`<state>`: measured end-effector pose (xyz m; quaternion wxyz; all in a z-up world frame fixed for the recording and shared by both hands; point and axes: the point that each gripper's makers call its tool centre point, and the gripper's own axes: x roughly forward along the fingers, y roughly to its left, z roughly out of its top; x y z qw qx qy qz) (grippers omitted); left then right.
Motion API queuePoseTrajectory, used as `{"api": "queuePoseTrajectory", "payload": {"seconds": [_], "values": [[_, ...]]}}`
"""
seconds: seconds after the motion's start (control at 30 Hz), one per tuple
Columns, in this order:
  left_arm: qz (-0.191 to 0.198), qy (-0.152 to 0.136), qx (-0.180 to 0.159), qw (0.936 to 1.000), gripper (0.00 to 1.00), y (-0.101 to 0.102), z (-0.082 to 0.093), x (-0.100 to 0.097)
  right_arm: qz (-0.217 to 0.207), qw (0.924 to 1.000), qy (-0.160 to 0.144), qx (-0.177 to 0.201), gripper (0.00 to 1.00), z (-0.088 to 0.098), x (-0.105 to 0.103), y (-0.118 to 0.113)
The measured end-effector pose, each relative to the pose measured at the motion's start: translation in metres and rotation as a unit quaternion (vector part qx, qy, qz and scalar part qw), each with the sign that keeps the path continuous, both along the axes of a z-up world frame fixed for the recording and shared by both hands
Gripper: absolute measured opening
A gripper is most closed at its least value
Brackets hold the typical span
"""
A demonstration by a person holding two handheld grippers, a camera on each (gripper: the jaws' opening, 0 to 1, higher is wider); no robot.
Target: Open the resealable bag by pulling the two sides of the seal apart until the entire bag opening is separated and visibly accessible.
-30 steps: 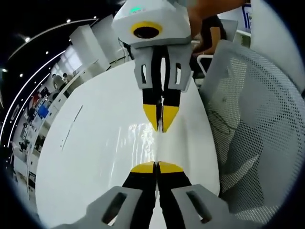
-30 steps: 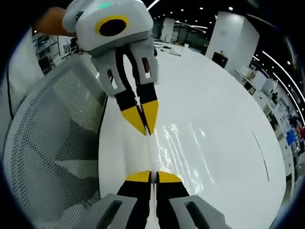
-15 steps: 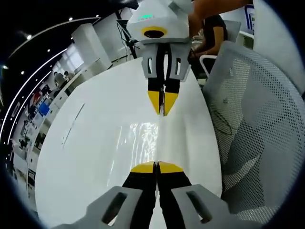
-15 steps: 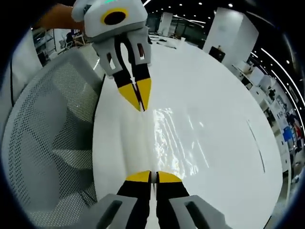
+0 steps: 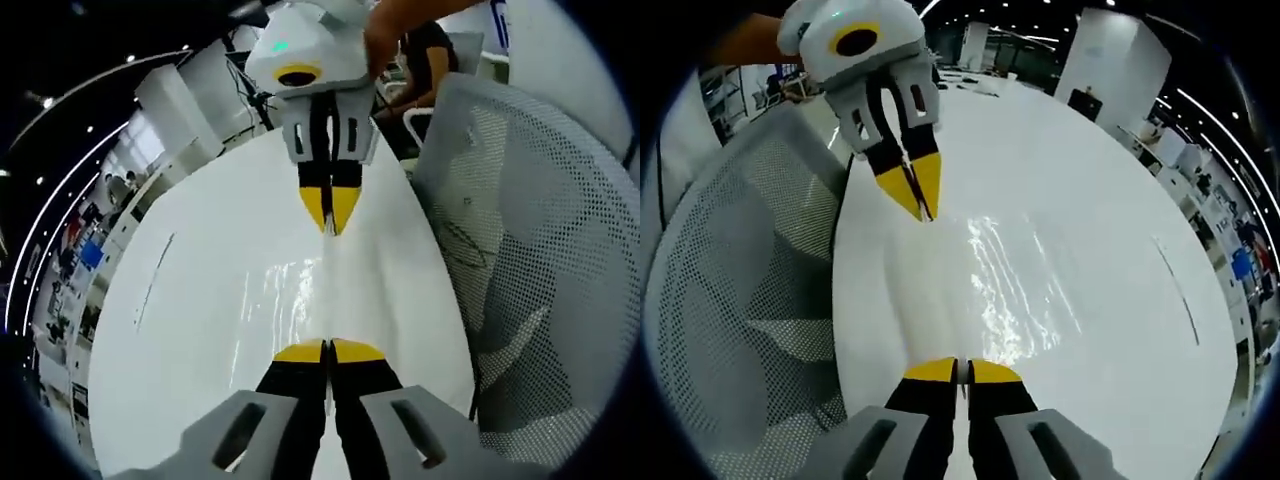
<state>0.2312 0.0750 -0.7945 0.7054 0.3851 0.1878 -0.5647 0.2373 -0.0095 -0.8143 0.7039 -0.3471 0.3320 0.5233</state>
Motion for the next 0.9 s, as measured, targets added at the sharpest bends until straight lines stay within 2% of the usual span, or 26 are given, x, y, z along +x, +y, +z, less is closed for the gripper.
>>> {"api": "queuePoseTrajectory", "payload": {"seconds": [0.03,0.1,0.2,0.33,0.57,0.9], "values": [[0.009,0.01,-0.005,0.9999,0.0,0.0,-0.001,-0.001,0.0,1.0,0.003,0.0,0.0,-0.001,-0.001,0.0],[0.002,0.0,0.002,1.0,0.0,0.001,-0.003,0.0,0.006,1.0,0.0,0.001,0.0,-0.002,-0.002,0.002],[0.004,0.007,0.005,1.0,0.0,0.002,-0.006,0.0,0.011,0.9999,-0.001,-0.001,0.0,-0.003,-0.002,0.003],[0.008,0.005,0.005,0.9999,0.09,0.004,-0.009,0.002,0.013,0.9999,-0.008,0.006,0.0,0.001,-0.001,0.005],[0.003,0.0,0.011,0.9999,0.09,0.002,-0.012,0.002,0.021,0.9996,-0.02,0.0,0.0,0.002,0.0,0.001],[0.0,-0.003,0.014,0.9999,0.07,-0.001,-0.011,0.005,0.009,0.9996,0.006,0.027,0.07,0.009,-0.003,0.008]]}}
